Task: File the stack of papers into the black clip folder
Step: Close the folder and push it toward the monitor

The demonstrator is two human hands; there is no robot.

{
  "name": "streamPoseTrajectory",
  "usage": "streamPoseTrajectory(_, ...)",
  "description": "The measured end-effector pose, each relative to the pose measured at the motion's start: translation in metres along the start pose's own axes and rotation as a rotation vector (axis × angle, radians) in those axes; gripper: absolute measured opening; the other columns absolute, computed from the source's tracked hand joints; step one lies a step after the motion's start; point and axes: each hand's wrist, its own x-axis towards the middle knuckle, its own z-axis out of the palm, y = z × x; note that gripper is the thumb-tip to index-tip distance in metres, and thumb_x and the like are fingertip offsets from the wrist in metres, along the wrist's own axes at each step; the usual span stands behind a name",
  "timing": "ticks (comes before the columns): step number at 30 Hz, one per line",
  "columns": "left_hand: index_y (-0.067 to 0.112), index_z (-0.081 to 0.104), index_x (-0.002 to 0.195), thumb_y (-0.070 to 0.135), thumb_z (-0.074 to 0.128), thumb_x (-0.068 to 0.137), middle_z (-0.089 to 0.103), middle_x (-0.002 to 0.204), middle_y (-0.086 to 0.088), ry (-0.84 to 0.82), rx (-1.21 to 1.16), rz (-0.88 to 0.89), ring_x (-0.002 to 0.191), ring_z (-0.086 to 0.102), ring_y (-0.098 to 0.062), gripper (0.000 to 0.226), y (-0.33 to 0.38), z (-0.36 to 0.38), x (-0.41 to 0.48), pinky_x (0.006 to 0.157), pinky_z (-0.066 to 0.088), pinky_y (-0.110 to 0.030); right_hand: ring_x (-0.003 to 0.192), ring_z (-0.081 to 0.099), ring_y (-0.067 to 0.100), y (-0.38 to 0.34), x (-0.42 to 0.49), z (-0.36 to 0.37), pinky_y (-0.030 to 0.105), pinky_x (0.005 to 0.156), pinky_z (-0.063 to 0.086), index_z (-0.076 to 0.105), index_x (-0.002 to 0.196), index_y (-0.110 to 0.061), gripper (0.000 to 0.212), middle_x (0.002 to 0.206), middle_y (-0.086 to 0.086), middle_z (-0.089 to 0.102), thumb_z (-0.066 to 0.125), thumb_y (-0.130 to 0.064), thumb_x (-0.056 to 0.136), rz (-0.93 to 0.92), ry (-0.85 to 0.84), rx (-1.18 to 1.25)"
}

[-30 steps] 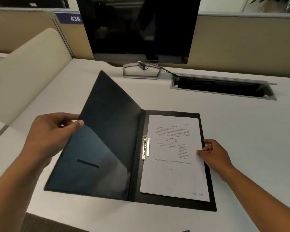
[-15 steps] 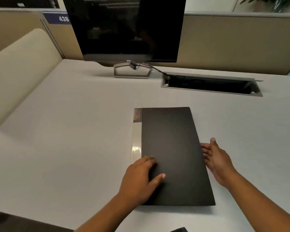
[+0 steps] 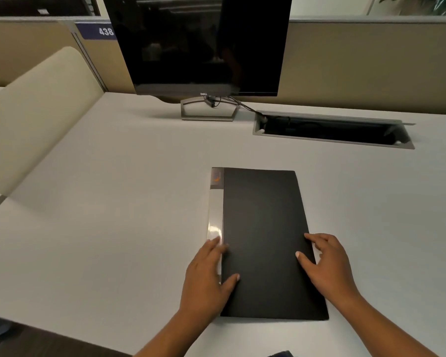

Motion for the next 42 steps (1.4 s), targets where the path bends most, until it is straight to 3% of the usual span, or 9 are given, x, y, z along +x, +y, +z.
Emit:
streamPoseTrajectory(4, 0.024, 0.046, 0.131, 0.039, 0.075, 0.082, 0.055, 0.133, 0.001, 0.098, -0.277, -0.372, 0.113, 0.058, -0.02, 0.059, -0.003, -0.006, -0.004, 0.096, 0.054, -0.043, 0.113, 0.054, 0.023, -0.002, -0.001, -0.001, 0.036, 0.097, 0.049, 0.062, 0.127, -0.016, 0.049, 0.122, 0.003, 0.055, 0.075, -0.028, 0.082, -0.006, -0.01, -0.031)
streamPoseTrajectory(9, 0.014, 0.056, 0.115, 0.04, 0.069, 0.087, 0.065, 0.109, -0.003, -0.045, -0.5, -0.555, 0.086, 0.065, -0.018, 0.04, 0.0, -0.012, 0.007, 0.081, 0.057, -0.035, 0.115, 0.053, 0.024, -0.004, -0.001, 0.001, 0.038, 0.099, 0.048, 0.06, 0.129, -0.014, 0.047, 0.125, 0.005, 0.054, 0.072, -0.023, 0.084, 0.054, 0.015, 0.018)
streamPoseTrajectory(12, 0.017, 0.06, 0.11, 0.046, 0.064, 0.088, 0.07, 0.101, -0.003, -0.15, -0.646, -0.523, 0.085, 0.07, -0.022, 0.037, 0.01, -0.01, 0.011, 0.07, 0.061, -0.031, 0.111, 0.055, 0.023, -0.008, -0.001, 0.001, 0.038, 0.094, 0.051, 0.061, 0.125, -0.016, 0.041, 0.126, 0.005, 0.055, 0.071, -0.022, 0.086, 0.096, 0.031, 0.078)
streamPoseTrajectory(15, 0.023, 0.057, 0.113, 0.045, 0.065, 0.089, 0.07, 0.102, -0.003, -0.115, -0.747, -0.497, 0.088, 0.071, -0.026, 0.034, 0.017, -0.011, 0.015, 0.074, 0.063, -0.038, 0.105, 0.057, 0.018, -0.008, 0.0, -0.002, 0.031, 0.087, 0.048, 0.063, 0.117, -0.022, 0.032, 0.121, 0.002, 0.058, 0.071, -0.019, 0.086, 0.118, 0.04, 0.157)
streamPoseTrajectory(23, 0.018, 0.063, 0.108, 0.045, 0.069, 0.082, 0.076, 0.094, -0.007, -0.109, -0.915, -0.361, 0.082, 0.074, -0.031, 0.037, 0.001, -0.062, 0.037, 0.072, 0.063, -0.044, 0.105, 0.063, 0.021, -0.047, 0.014, -0.017, 0.04, 0.093, 0.05, 0.064, 0.12, -0.017, 0.029, 0.115, 0.001, 0.069, 0.052, -0.03, 0.098, 0.408, -0.077, 0.626)
streamPoseTrajectory(26, 0.015, 0.064, 0.108, 0.044, 0.068, 0.08, 0.076, 0.093, -0.009, -0.104, -0.972, -0.335, 0.081, 0.074, -0.032, 0.041, -0.01, -0.085, 0.047, 0.067, 0.062, -0.039, 0.086, 0.07, 0.013, -0.078, 0.018, -0.019, 0.028, 0.067, 0.055, 0.069, 0.101, -0.023, 0.024, 0.086, -0.011, 0.077, 0.047, -0.033, 0.099, 0.43, -0.135, 0.727)
streamPoseTrajectory(28, 0.014, 0.064, 0.108, 0.043, 0.068, 0.08, 0.077, 0.092, -0.008, -0.091, -0.984, -0.308, 0.078, 0.075, -0.031, 0.04, -0.019, -0.1, 0.055, 0.064, 0.061, -0.037, 0.079, 0.072, 0.013, -0.099, 0.024, -0.017, 0.025, 0.059, 0.054, 0.07, 0.095, -0.023, 0.025, 0.081, -0.012, 0.077, 0.048, -0.032, 0.099, 0.392, -0.156, 0.733)
streamPoseTrajectory(33, 0.012, 0.064, 0.109, 0.037, 0.068, 0.088, 0.077, 0.097, -0.011, -0.052, -0.969, -0.226, 0.082, 0.075, -0.032, 0.034, -0.047, -0.146, 0.085, 0.067, 0.061, -0.04, 0.09, 0.073, 0.021, -0.15, 0.051, 0.001, 0.04, 0.08, 0.056, 0.075, 0.098, -0.022, 0.027, 0.096, -0.001, 0.078, 0.048, -0.026, 0.1, 0.264, -0.164, 0.726)
streamPoseTrajectory(42, 0.011, 0.071, 0.1, 0.031, 0.071, 0.087, 0.078, 0.092, -0.008, 0.023, -0.816, -0.219, 0.081, 0.075, -0.028, 0.024, -0.102, -0.204, 0.169, 0.07, 0.061, -0.04, 0.091, 0.069, 0.028, -0.211, 0.115, 0.062, 0.04, 0.08, 0.057, 0.072, 0.092, -0.01, 0.024, 0.094, 0.008, 0.076, 0.052, -0.021, 0.099, 0.247, -0.23, 0.602)
